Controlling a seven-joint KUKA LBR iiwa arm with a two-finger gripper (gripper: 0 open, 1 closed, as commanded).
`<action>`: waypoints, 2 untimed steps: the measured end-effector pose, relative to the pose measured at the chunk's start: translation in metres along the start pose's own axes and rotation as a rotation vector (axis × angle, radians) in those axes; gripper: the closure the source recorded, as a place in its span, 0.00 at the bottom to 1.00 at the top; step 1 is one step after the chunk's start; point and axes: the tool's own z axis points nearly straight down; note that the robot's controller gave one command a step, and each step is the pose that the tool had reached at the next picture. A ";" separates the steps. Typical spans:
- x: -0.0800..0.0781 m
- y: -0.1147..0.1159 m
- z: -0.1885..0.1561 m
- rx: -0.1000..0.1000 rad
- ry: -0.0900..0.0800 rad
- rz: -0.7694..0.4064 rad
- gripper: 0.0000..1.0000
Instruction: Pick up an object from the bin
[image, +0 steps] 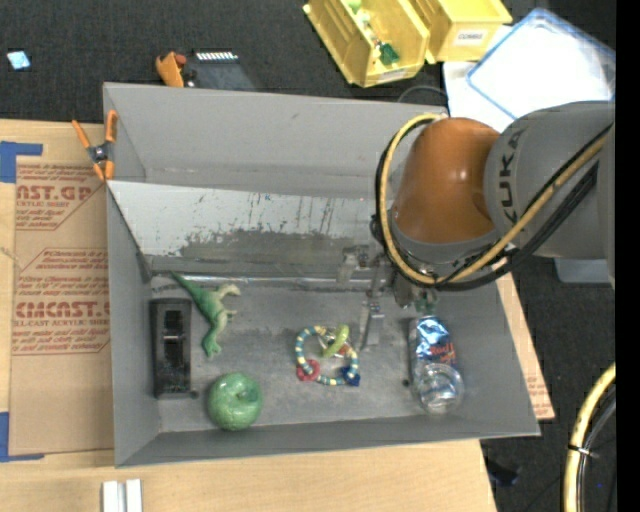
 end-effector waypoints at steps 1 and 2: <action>0.053 -0.004 0.084 0.001 0.007 0.000 0.00; 0.058 0.000 0.011 0.001 -0.019 -0.014 0.00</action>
Offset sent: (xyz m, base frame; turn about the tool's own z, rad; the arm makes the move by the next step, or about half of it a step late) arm -0.0586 0.0006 -0.0144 -0.0150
